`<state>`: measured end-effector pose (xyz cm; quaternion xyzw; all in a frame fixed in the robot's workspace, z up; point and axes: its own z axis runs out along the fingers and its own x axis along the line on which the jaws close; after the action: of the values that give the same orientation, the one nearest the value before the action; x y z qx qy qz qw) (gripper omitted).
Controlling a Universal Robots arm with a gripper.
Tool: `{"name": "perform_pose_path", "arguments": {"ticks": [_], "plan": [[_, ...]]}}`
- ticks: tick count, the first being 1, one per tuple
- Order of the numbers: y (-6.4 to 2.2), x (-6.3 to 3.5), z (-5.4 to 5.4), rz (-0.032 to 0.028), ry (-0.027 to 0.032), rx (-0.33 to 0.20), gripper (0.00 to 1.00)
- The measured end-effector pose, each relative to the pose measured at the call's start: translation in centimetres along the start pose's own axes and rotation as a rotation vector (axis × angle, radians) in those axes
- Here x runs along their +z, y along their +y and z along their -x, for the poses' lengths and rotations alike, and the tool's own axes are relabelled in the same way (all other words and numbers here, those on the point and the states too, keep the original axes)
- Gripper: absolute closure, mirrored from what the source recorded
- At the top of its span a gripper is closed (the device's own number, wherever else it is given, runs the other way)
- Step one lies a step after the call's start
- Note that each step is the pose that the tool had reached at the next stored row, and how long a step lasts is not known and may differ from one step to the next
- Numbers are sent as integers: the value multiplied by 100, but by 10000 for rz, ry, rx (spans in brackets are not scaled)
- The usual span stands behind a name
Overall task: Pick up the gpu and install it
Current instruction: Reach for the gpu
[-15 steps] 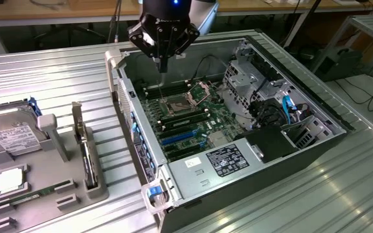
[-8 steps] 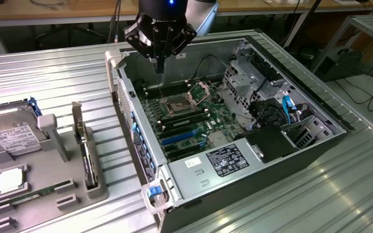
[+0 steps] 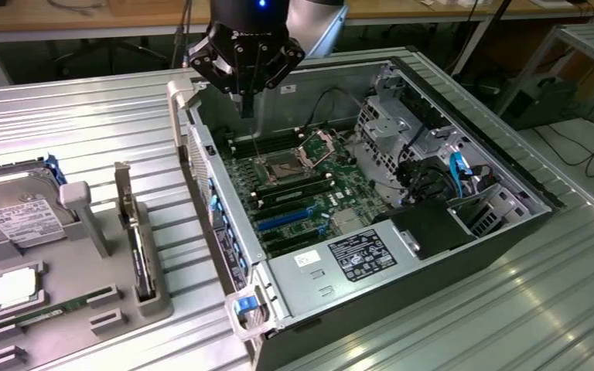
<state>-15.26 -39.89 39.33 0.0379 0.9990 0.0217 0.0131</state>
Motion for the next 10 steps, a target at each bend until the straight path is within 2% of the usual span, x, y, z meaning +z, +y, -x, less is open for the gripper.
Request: {"name": "perform_pose_path", "arguments": {"ticks": [10], "plan": [[-8,-3,-99,0,1,-1,89]]}}
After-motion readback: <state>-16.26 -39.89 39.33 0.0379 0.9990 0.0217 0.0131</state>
